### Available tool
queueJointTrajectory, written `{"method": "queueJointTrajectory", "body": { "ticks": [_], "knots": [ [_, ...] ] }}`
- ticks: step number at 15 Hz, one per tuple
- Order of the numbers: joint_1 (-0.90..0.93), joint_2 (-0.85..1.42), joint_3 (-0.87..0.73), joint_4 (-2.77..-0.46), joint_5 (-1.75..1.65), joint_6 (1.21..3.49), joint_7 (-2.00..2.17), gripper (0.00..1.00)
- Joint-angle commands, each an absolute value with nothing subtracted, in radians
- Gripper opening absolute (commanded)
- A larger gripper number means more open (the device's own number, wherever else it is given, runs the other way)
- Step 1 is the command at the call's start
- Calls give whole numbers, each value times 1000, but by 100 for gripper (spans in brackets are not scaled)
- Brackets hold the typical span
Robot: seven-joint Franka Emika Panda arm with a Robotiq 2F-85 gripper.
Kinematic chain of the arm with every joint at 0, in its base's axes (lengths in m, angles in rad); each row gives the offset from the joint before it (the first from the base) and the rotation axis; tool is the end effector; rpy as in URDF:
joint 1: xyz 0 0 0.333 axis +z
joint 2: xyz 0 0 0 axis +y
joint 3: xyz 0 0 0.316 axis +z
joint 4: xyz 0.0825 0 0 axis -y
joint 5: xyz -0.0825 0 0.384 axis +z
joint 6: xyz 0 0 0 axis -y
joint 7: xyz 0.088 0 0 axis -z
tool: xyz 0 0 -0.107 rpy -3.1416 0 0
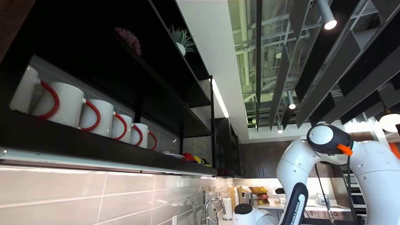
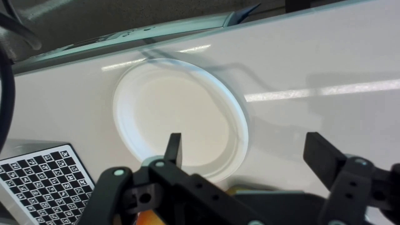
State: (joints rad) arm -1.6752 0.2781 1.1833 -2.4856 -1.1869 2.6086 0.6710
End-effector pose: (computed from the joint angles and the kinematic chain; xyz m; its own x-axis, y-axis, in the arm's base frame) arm 0.4272 -0.1879 0.2491 0.9730 -0.1318 0.1895 -0.1888 -0.9267 0.3250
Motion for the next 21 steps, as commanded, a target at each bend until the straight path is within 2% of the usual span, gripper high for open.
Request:
{"method": "queueJointTrajectory", "body": {
  "ticks": [1, 4, 5, 6, 9, 10, 16, 21],
  "knots": [
    [-1498, 187, 993, -2493, -1104, 2704, 628, 100],
    [-1483, 214, 973, -2488, -1124, 2707, 634, 100],
    [-1409, 229, 905, -2469, -1123, 2667, 650, 100],
    [-1480, 338, 979, -2438, -1243, 2559, 718, 100],
    [-1368, 397, 890, -2390, -1334, 2451, 761, 100],
    [-1219, 355, 746, -2383, -1318, 2479, 767, 100],
    [-776, 436, 309, -2260, -1294, 2602, 721, 100],
    [-487, 494, 28, -2200, -1252, 2726, 710, 100]
  ]
}}
